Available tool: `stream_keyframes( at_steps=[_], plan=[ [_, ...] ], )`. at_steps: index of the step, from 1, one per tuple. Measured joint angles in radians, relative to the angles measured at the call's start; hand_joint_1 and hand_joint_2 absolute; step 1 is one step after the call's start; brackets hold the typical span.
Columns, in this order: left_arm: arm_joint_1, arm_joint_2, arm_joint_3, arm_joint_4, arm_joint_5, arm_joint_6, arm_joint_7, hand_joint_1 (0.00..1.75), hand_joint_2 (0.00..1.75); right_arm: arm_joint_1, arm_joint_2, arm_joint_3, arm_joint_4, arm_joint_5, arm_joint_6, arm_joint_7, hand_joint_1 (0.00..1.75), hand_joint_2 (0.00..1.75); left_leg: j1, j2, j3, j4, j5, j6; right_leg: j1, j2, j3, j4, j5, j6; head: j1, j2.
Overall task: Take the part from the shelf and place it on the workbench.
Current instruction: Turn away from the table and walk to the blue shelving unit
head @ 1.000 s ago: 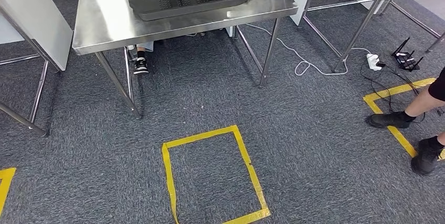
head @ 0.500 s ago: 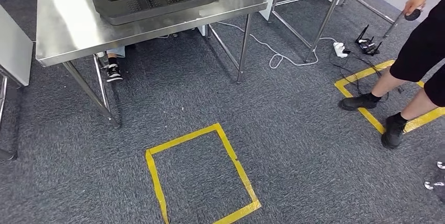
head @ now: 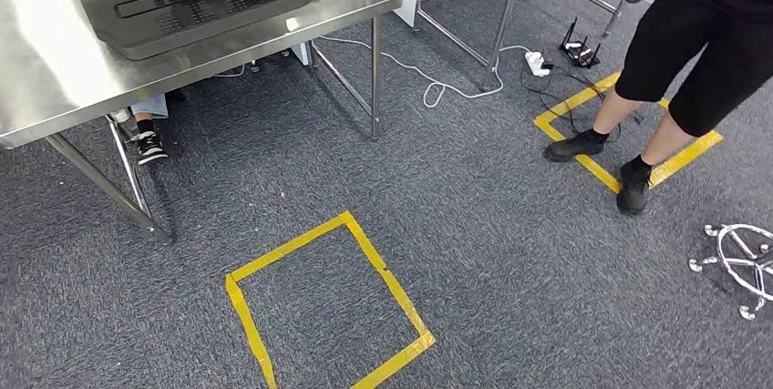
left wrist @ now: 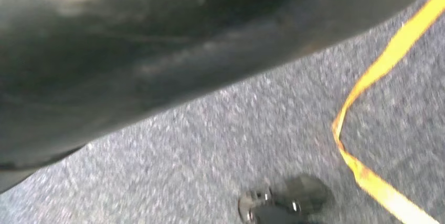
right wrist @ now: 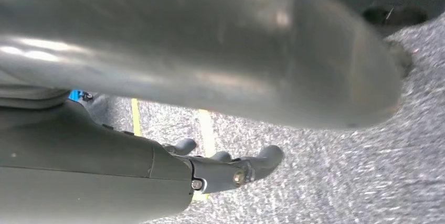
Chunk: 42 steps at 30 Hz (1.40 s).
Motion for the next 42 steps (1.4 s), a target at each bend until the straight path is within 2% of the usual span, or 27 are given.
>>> stream_keyframes(
  at_steps=[3,6,8,9,10,11,13,14,15,17,19,21,23,24,25,26,28,30,32,34,36,37,38,39,40,41,42],
  plan=[
    [-0.001,0.002,0.0,0.0,0.016,-0.025,-0.003,0.0,0.0,0.002,-0.001,0.0,0.0,0.0,0.001,0.0,0.0,0.0,0.004,-0.026,0.0,0.009,-0.01,-0.01,-0.014,0.014,0.013,-0.009,0.009,-0.01,-0.002,0.0],
    [-0.001,0.002,0.0,0.0,0.018,-0.028,-0.004,0.0,0.0,0.002,-0.001,0.0,0.0,0.0,0.001,0.0,0.0,0.0,0.004,-0.031,-0.001,0.013,-0.013,-0.009,-0.013,0.015,0.012,-0.009,0.009,-0.01,-0.002,0.0],
    [0.002,0.003,0.002,0.0,0.022,-0.042,-0.006,0.0,0.0,0.001,-0.001,0.0,0.0,0.001,0.001,0.0,0.0,0.0,0.004,-0.058,-0.03,0.086,-0.062,-0.009,-0.012,0.023,0.012,-0.009,0.01,-0.015,-0.005,0.0],
    [0.004,0.004,0.004,0.0,0.025,-0.051,-0.008,0.0,0.0,0.001,-0.001,0.0,0.0,0.002,0.002,0.0,0.0,0.0,0.003,-0.073,-0.06,0.154,-0.091,-0.009,-0.01,0.037,0.013,-0.008,0.011,-0.018,-0.006,0.0],
    [0.007,0.006,0.005,0.0,0.027,-0.059,-0.01,0.0,0.0,0.001,-0.001,0.0,0.0,0.003,0.002,0.0,0.0,0.0,0.005,-0.089,-0.07,0.175,-0.091,-0.01,-0.01,0.06,0.014,-0.006,0.011,-0.019,-0.008,0.0],
    [0.009,0.007,0.006,0.0,0.03,-0.063,-0.011,0.0,0.0,0.001,-0.001,0.0,0.0,0.004,0.002,0.0,0.0,0.0,0.009,-0.105,-0.06,0.15,-0.065,-0.011,-0.01,0.082,0.015,-0.002,0.01,-0.017,-0.008,0.0],
    [0.01,0.008,0.007,0.001,0.036,-0.072,-0.015,0.0,0.0,0.0,-0.002,0.0,0.0,0.007,0.003,0.0,0.0,0.0,0.016,-0.149,-0.017,0.044,-0.007,-0.012,-0.008,0.122,0.008,0.011,0.004,-0.008,-0.009,0.0],
    [0.01,0.008,0.008,0.001,0.038,-0.076,-0.017,0.0,0.0,0.0,-0.002,0.0,0.0,0.008,0.003,0.0,0.0,0.0,0.017,-0.163,-0.01,0.023,-0.004,-0.009,-0.008,0.131,0.0,0.016,0.003,-0.002,-0.01,0.0],
    [0.009,0.008,0.008,0.001,0.039,-0.078,-0.019,0.0,0.0,0.0,-0.002,0.0,0.0,0.008,0.003,0.0,0.0,0.0,0.014,-0.165,-0.011,0.02,-0.007,-0.004,-0.009,0.139,-0.008,0.017,0.003,0.004,-0.01,0.0],
    [0.008,0.008,0.009,0.001,0.04,-0.081,-0.021,0.0,0.0,0.004,-0.003,0.0,0.0,0.009,0.003,0.0,0.0,0.0,0.01,-0.144,-0.012,0.017,-0.002,0.011,-0.013,0.147,-0.019,0.016,0.006,0.014,-0.01,0.0],
    [0.007,0.008,0.01,0.001,0.04,-0.081,-0.023,0.0,0.0,0.005,-0.004,0.0,0.0,0.009,0.003,0.0,0.0,0.0,0.012,-0.121,-0.011,0.01,0.002,0.028,-0.01,0.11,-0.044,0.06,-0.016,0.017,-0.004,0.0],
    [0.008,0.008,0.011,0.001,0.04,-0.082,-0.025,0.0,0.0,0.002,-0.003,0.0,0.0,0.009,0.003,0.0,0.0,0.0,0.01,-0.095,-0.013,0.009,0.003,0.037,-0.008,0.06,-0.105,0.179,-0.07,0.012,0.002,0.0],
    [0.009,0.008,0.012,0.001,0.04,-0.083,-0.025,0.0,0.0,0.001,-0.004,0.0,0.0,0.009,0.003,0.0,0.0,0.0,0.008,-0.068,-0.015,0.009,0.002,0.038,-0.011,0.044,-0.16,0.287,-0.107,0.015,0.002,0.0],
    [0.009,0.008,0.012,0.001,0.04,-0.083,-0.025,0.0,0.0,0.002,-0.004,0.0,0.0,0.009,0.003,-0.001,0.0,0.0,0.008,-0.056,-0.015,0.009,0.002,0.038,-0.012,0.041,-0.164,0.295,-0.104,0.021,0.003,0.0],
    [0.009,0.008,0.012,0.001,0.04,-0.083,-0.025,0.0,0.0,0.003,-0.005,0.0,0.0,0.009,0.003,-0.001,0.0,0.0,0.008,-0.045,-0.015,0.009,0.002,0.038,-0.013,0.035,-0.145,0.258,-0.087,0.029,0.003,0.0],
    [0.009,0.007,0.012,0.001,0.04,-0.083,-0.025,0.0,0.0,0.004,-0.005,0.0,0.0,0.009,0.003,-0.001,0.0,0.0,0.009,-0.035,-0.014,0.009,0.002,0.037,-0.014,0.024,-0.108,0.19,-0.062,0.037,0.003,0.0],
    [0.009,0.006,0.012,0.001,0.04,-0.083,-0.027,0.0,0.0,0.0,-0.006,0.0,0.0,0.01,0.003,-0.001,0.0,0.0,0.005,-0.016,-0.011,0.009,-0.001,0.031,-0.009,-0.016,-0.038,0.056,-0.019,0.04,0.003,0.0],
    [0.008,0.004,0.012,0.0,0.04,-0.08,-0.028,0.0,0.0,-0.003,-0.006,0.0,0.0,0.011,0.003,-0.001,0.0,0.0,0.001,0.001,-0.005,0.006,-0.004,0.017,-0.002,-0.031,-0.019,0.01,-0.003,0.028,0.003,0.0],
    [0.006,0.002,0.012,0.0,0.04,-0.072,-0.029,0.0,0.0,-0.002,-0.006,0.0,0.0,0.012,0.002,-0.001,0.0,0.0,0.002,0.015,0.006,-0.001,-0.005,0.001,-0.002,-0.01,-0.017,0.005,0.006,0.012,0.002,0.0],
    [0.005,0.001,0.012,0.0,0.04,-0.064,-0.03,0.0,0.0,0.001,-0.006,0.0,0.0,0.014,0.001,-0.001,0.0,0.0,0.005,-0.011,0.005,0.023,-0.028,-0.007,-0.011,0.009,-0.005,-0.006,0.017,-0.003,-0.003,0.0],
    [0.006,0.001,0.013,0.0,0.04,-0.06,-0.031,0.0,0.0,0.002,-0.006,0.0,0.0,0.017,0.0,-0.002,0.0,0.0,0.007,-0.064,-0.037,0.127,-0.092,-0.009,-0.016,0.029,0.002,-0.01,0.023,-0.013,-0.008,0.0],
    [0.007,0.001,0.013,0.0,0.04,-0.06,-0.031,0.0,0.0,0.002,-0.006,0.0,0.0,0.018,0.0,-0.003,0.0,0.0,0.007,-0.08,-0.069,0.196,-0.124,-0.009,-0.015,0.04,0.002,-0.009,0.024,-0.016,-0.009,0.0],
    [0.009,0.001,0.014,0.0,0.04,-0.06,-0.031,0.0,0.0,0.001,-0.005,0.0,0.0,0.018,0.0,-0.004,0.0,0.0,0.007,-0.088,-0.095,0.249,-0.142,-0.01,-0.013,0.053,0.002,-0.009,0.023,-0.017,-0.009,0.0],
    [0.01,0.001,0.014,0.0,0.04,-0.059,-0.031,0.0,0.0,0.002,-0.005,0.0,0.0,0.018,0.0,-0.005,0.0,0.0,0.007,-0.092,-0.109,0.27,-0.139,-0.011,-0.012,0.067,0.003,-0.008,0.023,-0.017,-0.009,0.0],
    [0.01,0.001,0.014,0.0,0.04,-0.059,-0.031,0.0,0.0,0.002,-0.005,0.0,0.0,0.017,0.0,-0.005,0.0,0.0,0.008,-0.093,-0.105,0.253,-0.117,-0.011,-0.012,0.082,0.005,-0.008,0.022,-0.017,-0.009,0.0],
    [0.01,0.001,0.014,0.0,0.04,-0.059,-0.031,0.0,0.0,0.002,-0.005,0.0,0.0,0.017,0.0,-0.005,0.0,0.0,0.009,-0.098,-0.084,0.201,-0.08,-0.011,-0.012,0.096,0.007,-0.006,0.021,-0.016,-0.009,0.0],
    [0.011,0.001,0.014,0.0,0.04,-0.059,-0.031,0.0,0.0,0.002,-0.005,0.0,0.0,0.018,0.0,-0.005,0.0,0.0,0.013,-0.115,-0.056,0.133,-0.043,-0.01,-0.013,0.109,0.007,-0.003,0.019,-0.013,-0.009,0.0]
  ],
)
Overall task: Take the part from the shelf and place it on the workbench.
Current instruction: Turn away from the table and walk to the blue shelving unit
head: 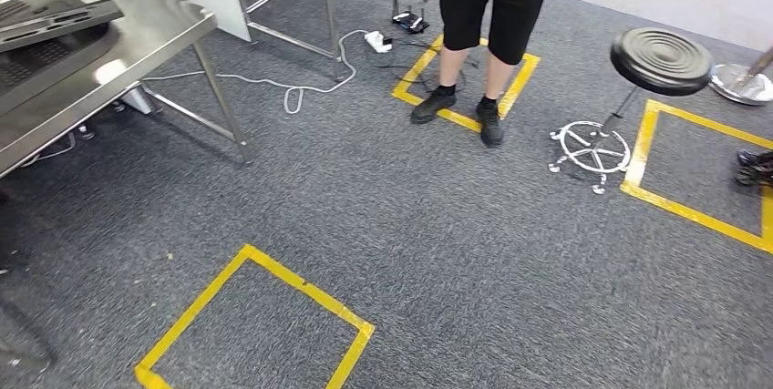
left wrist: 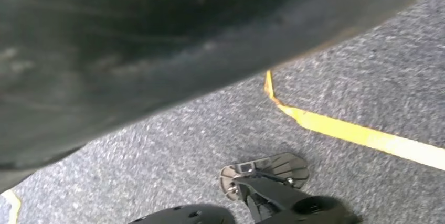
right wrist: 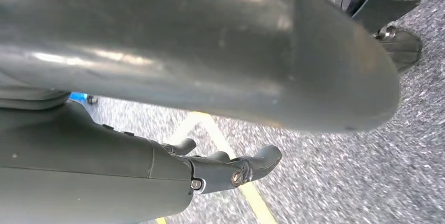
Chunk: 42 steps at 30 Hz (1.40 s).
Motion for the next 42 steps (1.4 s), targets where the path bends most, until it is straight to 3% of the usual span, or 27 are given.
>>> stream_keyframes(
  at_steps=[1,3,5,6,8,10,12,13,15,17,18,20,22,23,25,27,28,29,31,32,34,35,36,38,40,42],
  plan=[
    [0.0,0.0,0.0,0.0,0.0,0.0,0.0,0.0,0.0,-0.001,0.0,0.0,0.0,0.0,0.0,0.0,0.0,0.0,0.003,-0.019,0.024,-0.059,0.026,0.001,0.002,0.012,-0.002,0.006,-0.003,0.005,0.0,0.0],
    [-0.001,0.0,0.001,0.0,0.0,0.001,0.0,0.0,0.0,-0.001,0.0,0.0,0.0,0.0,0.0,0.0,0.0,0.0,0.002,-0.043,0.046,-0.117,0.044,0.008,0.003,0.031,-0.013,0.013,-0.006,0.016,0.0,0.0],
    [-0.004,0.0,0.001,0.0,0.0,0.001,0.0,0.0,0.0,0.001,0.0,0.0,0.0,0.0,0.0,0.0,0.0,0.0,-0.004,-0.028,0.046,-0.121,0.044,0.02,-0.001,0.044,-0.024,0.01,-0.005,0.028,0.0,0.0],
    [-0.004,0.0,0.001,0.0,0.0,0.001,0.0,0.0,0.0,0.003,-0.001,0.0,0.0,0.0,0.0,0.0,0.0,0.0,-0.005,-0.019,0.047,-0.124,0.046,0.028,-0.002,0.036,-0.029,0.014,-0.006,0.033,0.0,0.0],
    [-0.004,0.0,0.001,0.0,0.0,0.001,0.0,0.0,0.0,0.003,0.0,0.0,0.0,0.0,0.0,0.0,0.0,0.0,-0.002,0.003,0.049,-0.129,0.049,0.042,0.001,-0.011,-0.063,0.076,-0.037,0.034,0.005,0.0],
    [-0.002,0.0,0.001,0.0,0.0,0.002,0.001,0.0,0.0,-0.001,0.001,0.0,0.0,0.001,0.0,-0.001,0.0,0.0,-0.005,0.029,0.048,-0.129,0.047,0.05,0.001,-0.056,-0.132,0.209,-0.092,0.029,0.008,0.0],
    [-0.002,0.0,0.001,0.0,0.0,0.004,0.001,0.0,0.0,-0.002,0.001,0.0,0.0,0.002,0.0,-0.001,0.0,0.0,-0.007,0.054,0.048,-0.129,0.045,0.052,-0.001,-0.066,-0.181,0.299,-0.118,0.034,0.009,0.0],
    [-0.002,0.0,0.001,0.0,0.0,0.007,0.002,0.0,0.0,0.0,0.0,0.0,0.0,0.003,0.0,0.0,0.0,0.0,-0.007,0.065,0.048,-0.129,0.045,0.051,-0.002,-0.07,-0.177,0.288,-0.108,0.041,0.009,0.0],
    [-0.002,-0.001,0.001,0.0,0.0,0.015,0.001,0.0,0.0,0.0,0.0,0.0,0.0,0.006,0.0,0.001,0.0,0.0,-0.007,0.085,0.051,-0.129,0.042,0.048,-0.002,-0.096,-0.112,0.163,-0.06,0.056,0.01,0.0],
    [-0.002,-0.002,0.001,0.0,-0.001,0.022,0.001,0.0,0.0,-0.004,-0.001,0.0,0.0,0.01,0.0,0.002,0.0,0.0,-0.013,0.104,0.056,-0.129,0.037,0.039,0.004,-0.137,-0.047,0.042,-0.02,0.056,0.011,0.0],
    [-0.002,-0.002,0.001,0.0,-0.001,0.025,0.001,0.0,0.0,-0.006,-0.001,0.0,0.0,0.011,0.0,0.003,0.0,0.0,-0.015,0.112,0.059,-0.129,0.034,0.033,0.008,-0.147,-0.036,0.017,-0.01,0.05,0.011,0.0],
    [-0.004,-0.002,0.001,0.0,-0.002,0.029,0.0,0.0,0.0,-0.005,0.0,0.0,0.0,0.012,0.0,0.004,0.0,0.0,-0.016,0.131,0.071,-0.136,0.03,0.019,0.014,-0.131,-0.038,0.011,-0.002,0.036,0.01,0.0],
    [-0.006,-0.002,0.001,0.0,-0.002,0.031,0.0,0.0,0.0,-0.001,0.0,0.0,0.0,0.012,0.0,0.004,0.0,0.0,-0.011,0.114,0.077,-0.126,0.015,0.008,0.004,-0.109,-0.029,0.002,0.006,0.021,0.008,0.0],
    [-0.006,-0.002,0.001,0.0,-0.003,0.031,0.0,0.0,0.0,-0.001,-0.001,-0.001,0.0,0.012,0.0,0.004,0.0,0.0,-0.01,0.09,0.067,-0.095,-0.007,0.006,-0.002,-0.098,-0.023,-0.002,0.009,0.014,0.005,0.0],
    [-0.003,-0.001,0.001,0.0,-0.003,0.031,-0.001,0.0,0.0,-0.001,0.0,-0.001,0.0,0.013,0.0,0.005,0.0,0.0,-0.009,0.041,0.016,0.021,-0.072,0.006,-0.004,-0.077,-0.017,-0.004,0.012,0.005,0.0,0.0],
    [-0.001,-0.001,0.001,0.0,-0.003,0.029,-0.001,0.0,0.0,-0.002,0.0,-0.001,0.0,0.014,0.0,0.005,0.0,0.0,-0.01,0.025,-0.039,0.124,-0.105,0.006,-0.001,-0.048,-0.015,-0.003,0.011,0.002,-0.002,0.0],
    [-0.001,-0.001,0.001,0.0,-0.003,0.029,-0.001,0.0,0.0,-0.002,0.0,-0.002,0.0,0.015,-0.001,0.005,0.0,0.0,-0.009,0.023,-0.048,0.13,-0.093,0.006,-0.001,-0.033,-0.014,-0.003,0.011,0.002,-0.002,0.0],
    [-0.001,-0.001,0.001,0.0,-0.003,0.028,-0.001,0.0,0.0,-0.001,0.0,-0.002,0.0,0.015,-0.001,0.005,0.0,0.0,-0.008,0.02,-0.038,0.098,-0.062,0.006,-0.001,-0.017,-0.012,-0.001,0.01,0.003,-0.002,0.0],
    [0.0,-0.001,0.001,0.0,-0.003,0.028,-0.001,0.0,0.0,0.0,0.0,-0.003,0.0,0.016,-0.002,0.005,0.0,0.0,-0.001,-0.009,0.011,-0.025,0.01,0.003,-0.002,0.011,-0.01,0.006,0.005,0.009,-0.002,0.0],
    [0.0,-0.001,0.001,0.0,-0.003,0.028,-0.001,0.0,0.0,-0.001,0.0,-0.003,0.0,0.016,-0.002,0.005,0.0,0.0,0.001,-0.024,0.031,-0.074,0.032,0.004,-0.001,0.024,-0.012,0.012,0.001,0.015,-0.002,0.0],
    [-0.002,-0.001,0.001,0.001,-0.003,0.028,-0.001,0.0,0.0,0.0,0.0,-0.004,0.0,0.016,-0.004,0.005,0.0,0.0,-0.002,-0.039,0.044,-0.11,0.041,0.011,0.0,0.041,-0.023,0.017,-0.002,0.025,0.0,0.0],
    [-0.003,-0.001,0.001,0.001,-0.003,0.028,-0.001,0.0,0.0,0.002,0.0,-0.004,0.0,0.017,-0.005,0.004,0.0,0.0,-0.006,-0.028,0.044,-0.111,0.042,0.019,-0.002,0.049,-0.029,0.016,-0.001,0.029,0.0,0.0],
    [-0.005,-0.001,0.001,0.001,-0.003,0.028,-0.001,0.0,0.0,0.003,0.0,-0.005,0.0,0.017,-0.005,0.004,0.0,0.0,-0.007,-0.019,0.044,-0.112,0.044,0.027,-0.004,0.049,-0.033,0.015,-0.001,0.033,0.0,0.0],
    [-0.005,-0.001,0.001,0.001,-0.003,0.028,-0.001,0.0,0.0,0.005,0.0,-0.005,0.0,0.017,-0.006,0.004,0.0,0.0,-0.007,0.001,0.044,-0.116,0.047,0.042,-0.002,0.011,-0.055,0.054,-0.019,0.035,0.003,0.0],
    [-0.003,-0.001,0.001,0.001,-0.003,0.028,-0.001,0.0,0.0,0.001,0.001,-0.006,0.0,0.017,-0.006,0.004,0.0,0.0,-0.01,0.025,0.043,-0.118,0.047,0.051,0.001,-0.046,-0.115,0.171,-0.07,0.028,0.007,0.0],
    [-0.002,-0.001,0.001,0.001,-0.003,0.026,0.0,0.0,0.0,-0.001,0.001,-0.006,0.0,0.016,-0.006,0.004,0.0,0.0,-0.014,0.053,0.041,-0.117,0.046,0.055,0.001,-0.065,-0.18,0.293,-0.114,0.026,0.009,0.0]
  ],
)
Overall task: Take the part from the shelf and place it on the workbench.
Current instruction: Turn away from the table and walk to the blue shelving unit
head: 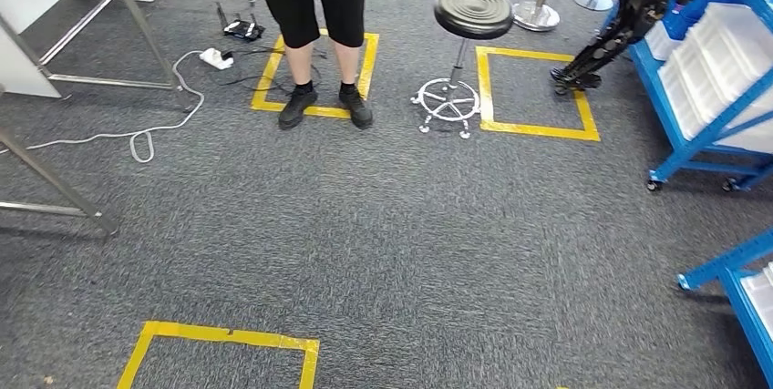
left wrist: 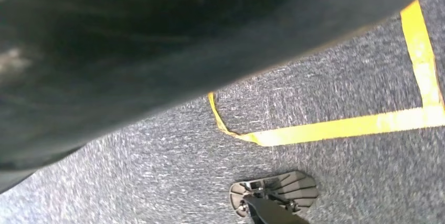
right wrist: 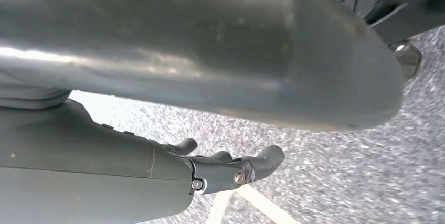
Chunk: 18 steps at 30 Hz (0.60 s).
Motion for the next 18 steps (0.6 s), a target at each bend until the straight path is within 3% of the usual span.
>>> stream_keyframes(
  at_steps=[1,2,3,5,7,9,10,12,13,15,16,17,18],
  plan=[
    [0.0,0.0,0.0,0.0,0.0,-0.001,0.0,0.0,0.0,0.001,0.0,0.0,0.0,0.0,0.0,0.0,0.0,0.0,-0.001,0.013,0.0,0.0,-0.001,0.001,0.0,-0.003,-0.01,0.018,-0.002,0.003,0.0,0.0],
    [0.0,0.0,0.0,0.0,0.0,-0.003,0.001,0.0,0.0,0.002,0.0,0.0,0.0,0.0,0.0,0.001,0.0,0.0,-0.002,0.025,0.0,0.0,-0.001,0.001,0.001,-0.007,0.003,-0.006,0.011,0.009,0.0,0.0],
    [0.0,0.0,0.0,0.0,0.0,-0.004,0.001,0.0,0.0,0.003,0.0,0.0,0.0,0.0,0.0,0.001,0.0,0.0,-0.002,0.035,0.001,0.0,-0.002,0.0,0.002,-0.016,0.034,-0.065,0.032,0.014,0.0,0.0],
    [0.0,-0.001,0.0,0.0,0.0,-0.004,0.001,0.0,0.0,0.001,0.0,-0.001,0.0,0.0,0.0,0.001,0.0,0.0,-0.005,0.056,0.004,0.0,-0.006,-0.005,0.009,-0.064,0.11,-0.208,0.077,0.016,0.001,0.0],
    [0.0,-0.001,0.0,0.0,0.0,-0.004,0.002,0.0,0.0,-0.004,0.0,-0.001,0.0,0.0,0.0,0.001,0.0,0.0,-0.008,0.076,0.011,-0.001,-0.011,-0.016,0.019,-0.092,0.14,-0.272,0.097,0.007,0.001,0.0],
    [-0.002,-0.002,0.0,0.0,0.0,-0.004,0.004,0.0,0.0,-0.004,0.0,-0.001,0.0,0.001,0.0,0.002,0.0,0.0,-0.007,0.096,0.02,-0.007,-0.014,-0.029,0.021,-0.071,0.143,-0.277,0.106,-0.004,0.001,0.0],
    [-0.003,-0.003,0.0,0.0,0.0,-0.004,0.004,0.0,0.0,-0.002,0.0,-0.001,0.0,0.001,0.0,0.003,0.0,0.0,-0.005,0.086,0.024,-0.004,-0.019,-0.035,0.017,-0.058,0.149,-0.282,0.112,-0.01,-0.001,0.0],
    [-0.004,-0.004,0.0,-0.001,0.0,-0.004,0.003,0.0,0.0,0.0,-0.001,-0.001,0.0,0.002,0.0,0.005,0.0,0.0,-0.001,0.033,0.008,0.05,-0.056,-0.043,0.006,-0.034,0.163,-0.292,0.123,-0.022,-0.006,0.0],
    [-0.003,-0.004,0.0,-0.001,0.0,-0.004,0.003,0.0,0.0,0.0,0.0,-0.002,0.0,0.003,0.001,0.005,0.0,0.0,0.001,0.0,-0.016,0.107,-0.088,-0.045,0.004,-0.023,0.164,-0.293,0.124,-0.026,-0.008,0.0],
    [0.001,-0.004,0.0,0.0,0.0,-0.004,0.004,0.0,0.0,-0.001,0.001,-0.002,0.0,0.005,0.001,0.006,0.0,0.0,0.002,-0.027,-0.077,0.228,-0.14,-0.048,0.005,0.006,0.165,-0.293,0.123,-0.029,-0.01,0.0],
    [0.002,-0.004,0.0,0.0,0.0,-0.004,0.005,0.0,0.0,-0.001,0.001,-0.002,0.0,0.006,0.001,0.006,0.0,0.0,0.002,-0.03,-0.095,0.257,-0.141,-0.05,0.005,0.022,0.167,-0.293,0.122,-0.029,-0.01,0.0],
    [0.003,-0.004,0.0,0.0,0.0,-0.004,0.006,0.0,0.0,0.0,0.002,-0.002,0.0,0.006,0.001,0.006,0.0,0.0,0.004,-0.032,-0.095,0.247,-0.121,-0.051,0.005,0.039,0.169,-0.292,0.122,-0.029,-0.01,0.0],
    [0.003,-0.004,0.0,-0.001,0.0,-0.004,0.006,0.0,0.0,0.001,0.002,-0.002,0.0,0.006,0.001,0.006,0.0,0.0,0.006,-0.036,-0.077,0.2,-0.085,-0.053,0.004,0.055,0.172,-0.29,0.121,-0.028,-0.01,0.0]
  ],
)
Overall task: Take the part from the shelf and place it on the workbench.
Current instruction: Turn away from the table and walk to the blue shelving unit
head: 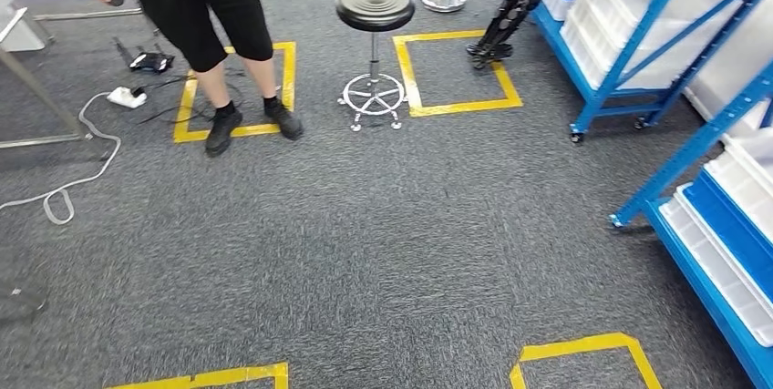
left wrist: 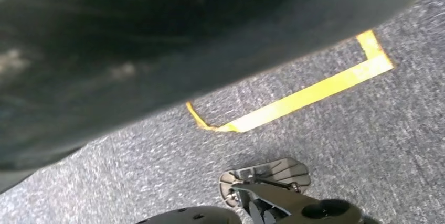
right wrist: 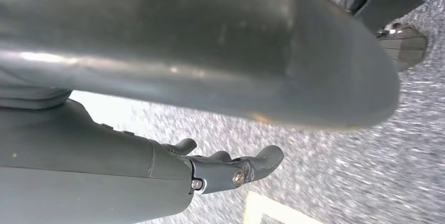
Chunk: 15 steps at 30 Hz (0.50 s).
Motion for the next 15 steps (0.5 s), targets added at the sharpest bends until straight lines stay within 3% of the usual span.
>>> stream_keyframes(
  at_steps=[1,3,4,6,7,9,11,13,14,15],
  plan=[
    [0.0,0.0,0.0,0.0,0.0,0.0,0.0,0.0,0.0,0.001,0.0,0.0,0.0,0.0,0.0,0.0,0.0,0.0,0.005,-0.015,0.028,-0.067,0.04,-0.002,-0.001,0.015,0.001,0.003,-0.002,0.003,0.0,0.0],
    [0.001,0.001,0.0,0.0,0.0,0.0,0.001,0.0,0.0,0.0,0.001,0.0,0.0,0.0,0.0,0.0,0.0,0.0,0.011,-0.051,0.071,-0.172,0.084,-0.003,0.0,0.041,-0.005,0.015,-0.008,0.013,0.0,0.0],
    [0.0,0.001,0.0,0.001,-0.001,0.0,0.001,0.0,0.0,-0.001,0.001,0.0,0.0,0.0,0.0,0.0,0.0,0.0,0.01,-0.062,0.079,-0.191,0.087,0.001,0.0,0.051,-0.011,0.018,-0.01,0.02,0.0,0.0],
    [-0.003,0.001,0.0,0.001,-0.003,0.0,0.002,0.0,0.0,0.003,0.001,0.0,0.0,0.0,0.0,0.0,0.0,0.0,0.002,-0.048,0.079,-0.195,0.085,0.016,-0.004,0.068,-0.024,0.016,-0.008,0.03,0.001,0.0],
    [-0.004,0.001,0.0,0.001,-0.004,0.001,0.003,0.0,0.0,0.005,0.001,-0.001,0.0,0.0,0.0,0.0,0.0,0.0,0.001,-0.037,0.08,-0.197,0.087,0.024,-0.006,0.061,-0.029,0.019,-0.009,0.034,0.001,0.0],
    [-0.004,0.001,0.0,0.0,-0.005,0.004,0.003,0.0,0.0,0.006,0.002,-0.001,0.0,0.0,0.0,0.0,0.0,0.0,0.0,-0.015,0.082,-0.203,0.09,0.04,-0.003,0.01,-0.056,0.069,-0.033,0.034,0.005,0.0],
    [-0.003,0.001,0.001,0.0,-0.006,0.006,0.002,0.0,0.0,0.002,0.003,-0.001,0.0,0.0,0.0,0.0,0.0,0.0,-0.005,0.012,0.082,-0.204,0.089,0.05,-0.002,-0.044,-0.123,0.193,-0.086,0.026,0.009,0.0],
    [-0.002,0.001,0.001,0.0,-0.007,0.006,0.002,0.0,0.0,0.001,0.004,-0.002,0.0,0.0,0.0,0.0,0.0,0.0,-0.008,0.041,0.082,-0.204,0.087,0.054,-0.004,-0.056,-0.181,0.299,-0.119,0.027,0.009,0.0],
    [-0.002,0.001,0.0,0.0,-0.008,0.006,0.002,0.0,0.0,0.002,0.004,-0.002,0.0,0.0,0.0,0.0,0.0,0.0,-0.009,0.053,0.082,-0.204,0.085,0.054,-0.004,-0.059,-0.185,0.302,-0.114,0.033,0.01,0.0],
    [-0.002,0.001,0.0,0.0,-0.008,0.006,0.002,0.0,0.0,0.003,0.004,-0.003,0.0,0.0,0.0,-0.001,0.0,0.0,-0.009,0.064,0.083,-0.204,0.084,0.052,-0.004,-0.065,-0.165,0.262,-0.095,0.041,0.01,0.0]
  ],
)
